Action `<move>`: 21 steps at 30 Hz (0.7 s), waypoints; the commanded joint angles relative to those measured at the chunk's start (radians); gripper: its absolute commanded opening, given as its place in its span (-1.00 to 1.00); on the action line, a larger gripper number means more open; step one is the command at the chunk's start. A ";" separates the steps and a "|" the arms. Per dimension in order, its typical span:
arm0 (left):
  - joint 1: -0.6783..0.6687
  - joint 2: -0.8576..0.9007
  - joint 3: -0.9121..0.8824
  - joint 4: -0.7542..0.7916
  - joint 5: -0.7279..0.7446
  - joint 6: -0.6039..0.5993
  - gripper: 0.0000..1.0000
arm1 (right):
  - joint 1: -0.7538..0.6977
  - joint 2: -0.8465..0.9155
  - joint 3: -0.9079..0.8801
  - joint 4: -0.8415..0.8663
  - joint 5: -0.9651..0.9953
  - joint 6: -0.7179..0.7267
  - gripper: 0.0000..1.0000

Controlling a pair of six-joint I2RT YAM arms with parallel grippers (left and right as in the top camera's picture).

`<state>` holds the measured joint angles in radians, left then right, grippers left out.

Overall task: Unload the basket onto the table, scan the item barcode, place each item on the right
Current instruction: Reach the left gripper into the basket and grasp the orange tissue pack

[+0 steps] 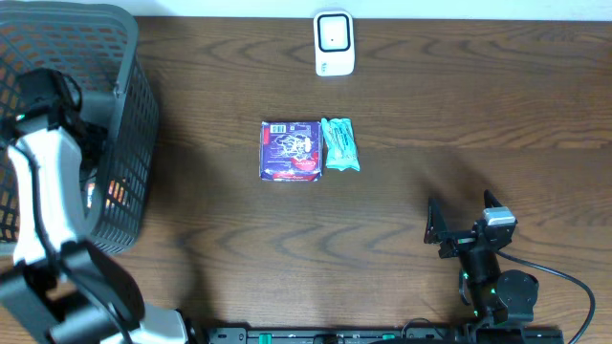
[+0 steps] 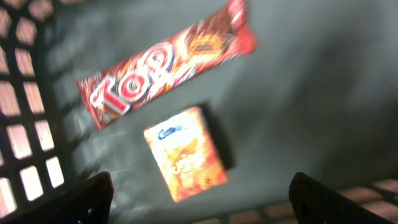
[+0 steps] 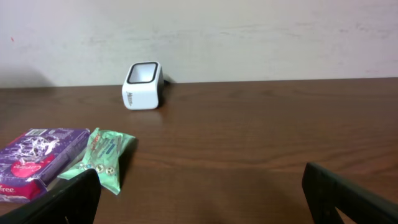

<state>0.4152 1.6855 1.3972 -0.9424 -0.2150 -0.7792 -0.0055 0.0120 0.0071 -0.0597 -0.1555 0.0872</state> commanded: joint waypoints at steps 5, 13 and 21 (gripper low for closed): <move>-0.001 0.227 -0.010 -0.047 -0.002 -0.161 0.81 | -0.007 -0.005 -0.002 -0.004 0.008 0.009 0.98; -0.001 0.287 -0.011 -0.022 -0.002 -0.156 0.61 | -0.007 -0.005 -0.002 -0.004 0.008 0.009 0.99; -0.001 0.286 -0.011 -0.015 -0.002 -0.062 -0.61 | -0.007 -0.005 -0.002 -0.004 0.008 0.009 0.99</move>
<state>0.4152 1.9636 1.3914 -0.9558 -0.2092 -0.8780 -0.0055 0.0120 0.0071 -0.0597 -0.1555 0.0872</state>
